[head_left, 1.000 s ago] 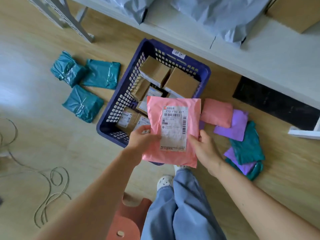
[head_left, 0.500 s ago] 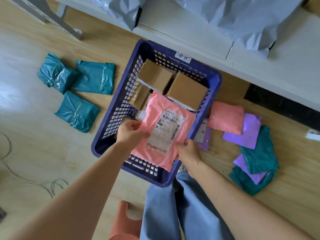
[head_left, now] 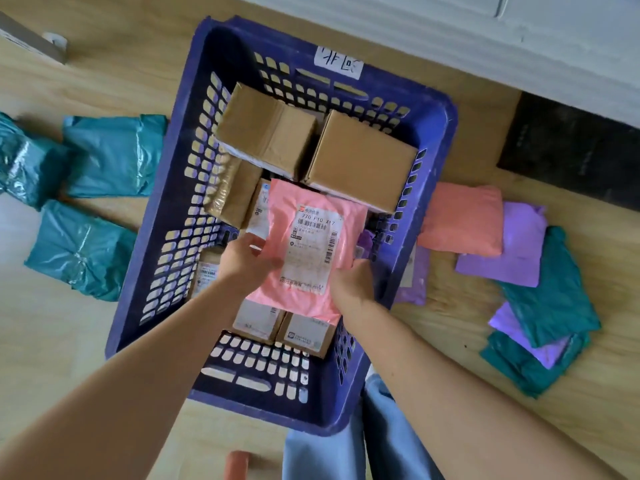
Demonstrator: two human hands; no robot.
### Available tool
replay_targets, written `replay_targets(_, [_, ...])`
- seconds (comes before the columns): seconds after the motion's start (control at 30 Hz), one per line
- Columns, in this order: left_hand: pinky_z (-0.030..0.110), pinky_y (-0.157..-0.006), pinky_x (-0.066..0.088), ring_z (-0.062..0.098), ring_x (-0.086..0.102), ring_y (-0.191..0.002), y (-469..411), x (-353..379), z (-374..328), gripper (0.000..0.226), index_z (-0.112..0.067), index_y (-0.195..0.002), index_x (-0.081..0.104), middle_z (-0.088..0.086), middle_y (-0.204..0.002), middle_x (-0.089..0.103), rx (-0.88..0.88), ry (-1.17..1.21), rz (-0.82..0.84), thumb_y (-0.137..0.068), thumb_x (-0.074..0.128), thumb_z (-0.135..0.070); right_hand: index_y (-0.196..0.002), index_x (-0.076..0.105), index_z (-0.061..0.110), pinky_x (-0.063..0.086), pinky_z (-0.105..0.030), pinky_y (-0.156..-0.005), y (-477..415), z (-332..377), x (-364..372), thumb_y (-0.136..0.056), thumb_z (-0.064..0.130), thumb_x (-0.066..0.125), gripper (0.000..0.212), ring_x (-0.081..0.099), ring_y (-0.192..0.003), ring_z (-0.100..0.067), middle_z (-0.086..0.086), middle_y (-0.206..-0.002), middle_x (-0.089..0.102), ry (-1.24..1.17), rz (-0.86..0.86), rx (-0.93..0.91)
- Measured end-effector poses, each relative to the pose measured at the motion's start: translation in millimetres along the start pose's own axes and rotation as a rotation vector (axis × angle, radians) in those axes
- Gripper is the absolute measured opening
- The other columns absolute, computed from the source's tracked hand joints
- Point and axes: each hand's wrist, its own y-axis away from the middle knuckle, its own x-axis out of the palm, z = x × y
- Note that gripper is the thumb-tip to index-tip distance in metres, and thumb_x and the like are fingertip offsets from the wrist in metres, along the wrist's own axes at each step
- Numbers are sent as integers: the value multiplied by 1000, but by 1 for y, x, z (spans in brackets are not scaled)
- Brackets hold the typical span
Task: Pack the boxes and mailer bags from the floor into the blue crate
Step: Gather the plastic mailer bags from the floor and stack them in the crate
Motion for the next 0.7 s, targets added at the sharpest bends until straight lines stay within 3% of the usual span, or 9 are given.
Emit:
replay_targets(0.23, [15,-54,48,15,61,-81,-1,10,-2,60,-11,-134,47,6,-119,65,55,-25,57,-79,70,-5,-144,24,2,41,-41,-105,-5,-1,1,-93,0,41,54,46,-128,-32,-15,-143,43,-7,37,-3])
replay_targets(0.33, [21,-69,52,19,62,-96,4,12,2,72,-17,-142,38,6,-127,61,46,14,138,-79,68,-1,-146,22,5,48,-33,-86,-4,-5,1,-91,1,44,59,51,-120,-30,-15,-142,44,0,67,7])
replay_targets(0.37, [21,-68,51,19,61,-97,6,13,4,73,-19,-144,36,6,-127,60,40,20,153,-80,68,-1,-146,23,6,49,-31,-81,-3,-5,1,-91,1,45,60,53,-117,-29,-15,-142,45,0,72,6])
replay_targets(0.43, [16,-62,46,17,58,-98,8,15,9,72,-21,-144,35,5,-131,58,16,38,177,-82,67,-4,-146,26,6,47,-28,-85,0,-7,0,-91,3,46,58,52,-120,-29,-13,-142,46,13,74,0])
replay_targets(0.47, [17,-65,47,18,57,-102,9,17,11,71,-21,-144,35,6,-134,55,1,55,189,-82,66,-4,-144,30,6,45,-27,-86,2,-9,1,-90,4,47,56,52,-122,-29,-12,-141,48,29,72,-9])
replay_targets(0.5, [22,-75,51,20,56,-109,11,19,12,70,-20,-145,35,7,-138,52,-12,61,201,-83,66,-5,-141,35,6,45,-26,-84,5,-11,1,-90,5,47,53,53,-121,-29,-12,-138,50,50,72,-24])
replay_targets(0.57, [34,-99,43,25,49,-125,17,24,12,70,-18,-146,33,8,-144,45,-29,32,196,-85,65,-6,-137,42,6,48,-20,-76,14,-15,-1,-90,6,46,47,57,-115,-27,-10,-134,54,77,93,-71])
replay_targets(0.63, [34,-102,40,25,47,-129,27,29,7,67,-16,-144,35,9,-145,44,-39,65,141,-85,65,-7,-134,45,8,48,-14,-63,27,-17,-7,-92,6,45,42,59,-107,-22,-7,-132,56,59,132,-144])
replay_targets(0.7, [32,-98,43,23,52,-122,44,33,-4,59,-16,-140,42,9,-139,50,-25,184,43,-86,63,-5,-135,45,10,52,-20,-75,39,-19,-17,-93,5,46,42,58,-110,-20,-6,-133,55,-33,159,-265])
